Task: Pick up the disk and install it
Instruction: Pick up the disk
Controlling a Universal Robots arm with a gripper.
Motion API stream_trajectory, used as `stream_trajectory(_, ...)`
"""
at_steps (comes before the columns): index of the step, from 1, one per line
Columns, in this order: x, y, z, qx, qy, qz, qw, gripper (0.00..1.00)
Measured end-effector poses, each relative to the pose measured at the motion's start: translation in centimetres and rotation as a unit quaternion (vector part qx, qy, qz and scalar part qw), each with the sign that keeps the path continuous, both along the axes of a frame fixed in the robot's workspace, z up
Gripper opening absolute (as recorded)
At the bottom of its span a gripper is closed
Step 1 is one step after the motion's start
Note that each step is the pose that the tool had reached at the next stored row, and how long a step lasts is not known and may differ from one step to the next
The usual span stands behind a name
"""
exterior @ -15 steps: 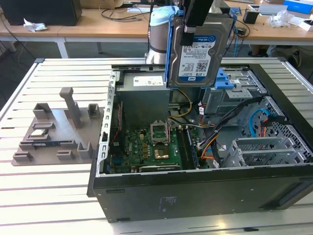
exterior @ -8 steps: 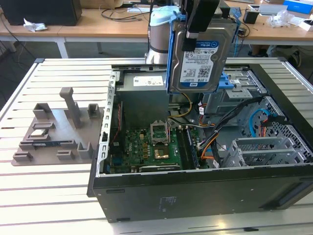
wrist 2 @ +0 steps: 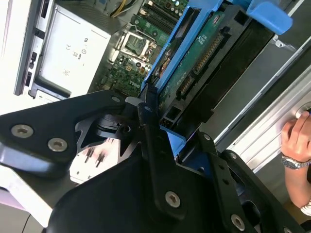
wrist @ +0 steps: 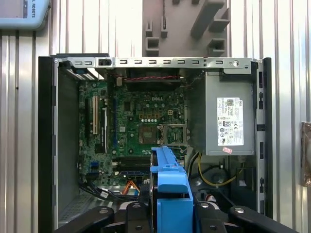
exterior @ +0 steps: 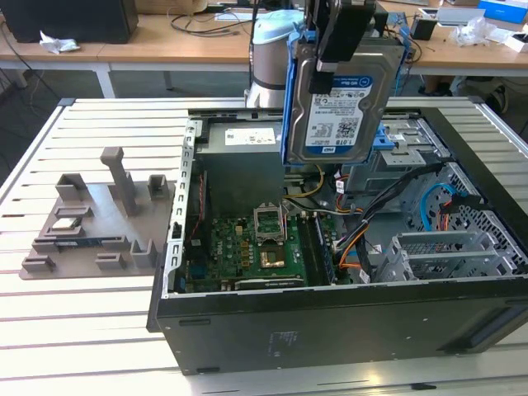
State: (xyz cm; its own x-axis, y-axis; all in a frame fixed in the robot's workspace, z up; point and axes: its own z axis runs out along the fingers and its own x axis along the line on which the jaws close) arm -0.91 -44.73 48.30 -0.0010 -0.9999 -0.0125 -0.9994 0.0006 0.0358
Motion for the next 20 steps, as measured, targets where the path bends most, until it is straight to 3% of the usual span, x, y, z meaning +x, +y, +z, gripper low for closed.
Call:
stream_trajectory(1, 0.0, -0.40, -0.03, 0.0000, 0.0000, 0.000, 1.0000, 0.37)
stream_trajectory(4, 0.0, -0.90, -0.05, 0.0000, 0.0000, 0.000, 1.0000, 0.37)
stream_trajectory(16, 0.0, -2.47, -0.15, 0.0000, 0.0000, 0.000, 1.0000, 0.37)
stream_trajectory(20, 0.0, -3.25, -0.21, 0.0000, 0.0000, 0.000, 1.0000, 0.37)
